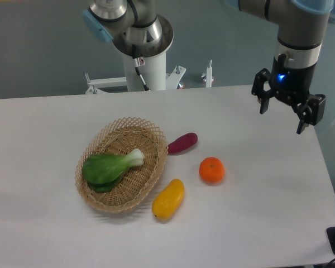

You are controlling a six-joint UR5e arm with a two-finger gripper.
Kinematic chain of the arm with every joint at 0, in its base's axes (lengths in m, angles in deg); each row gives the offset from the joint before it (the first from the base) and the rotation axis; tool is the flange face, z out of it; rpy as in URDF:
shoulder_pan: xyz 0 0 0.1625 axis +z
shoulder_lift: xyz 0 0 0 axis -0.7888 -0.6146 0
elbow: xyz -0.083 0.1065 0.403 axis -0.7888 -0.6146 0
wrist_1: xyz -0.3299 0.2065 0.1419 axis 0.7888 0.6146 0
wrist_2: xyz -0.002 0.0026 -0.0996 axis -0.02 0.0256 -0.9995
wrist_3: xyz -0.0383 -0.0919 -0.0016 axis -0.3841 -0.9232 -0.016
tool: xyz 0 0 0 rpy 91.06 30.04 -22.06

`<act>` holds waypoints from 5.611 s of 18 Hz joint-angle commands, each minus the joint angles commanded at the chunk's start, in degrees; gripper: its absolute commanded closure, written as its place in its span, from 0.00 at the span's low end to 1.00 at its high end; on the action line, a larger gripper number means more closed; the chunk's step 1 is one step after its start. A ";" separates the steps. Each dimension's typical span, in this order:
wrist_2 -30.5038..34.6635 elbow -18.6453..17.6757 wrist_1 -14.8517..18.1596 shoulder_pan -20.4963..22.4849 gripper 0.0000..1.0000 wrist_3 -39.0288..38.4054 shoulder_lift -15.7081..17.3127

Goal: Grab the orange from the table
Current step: 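Move the open gripper over the orange and lower toward it, then close the gripper fingers around the orange, then lift the held orange up off the table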

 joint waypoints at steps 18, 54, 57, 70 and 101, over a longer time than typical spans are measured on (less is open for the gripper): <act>-0.70 -13.34 -14.24 -6.68 0.00 -25.75 -2.63; 2.90 -20.48 -20.39 -8.96 0.00 -38.94 -14.68; 2.90 -20.57 -20.74 -8.96 0.04 -38.94 -14.85; 4.31 -20.92 -20.65 -8.96 0.34 -38.15 -14.15; 3.52 -0.44 -0.88 -9.84 0.37 -14.34 -2.11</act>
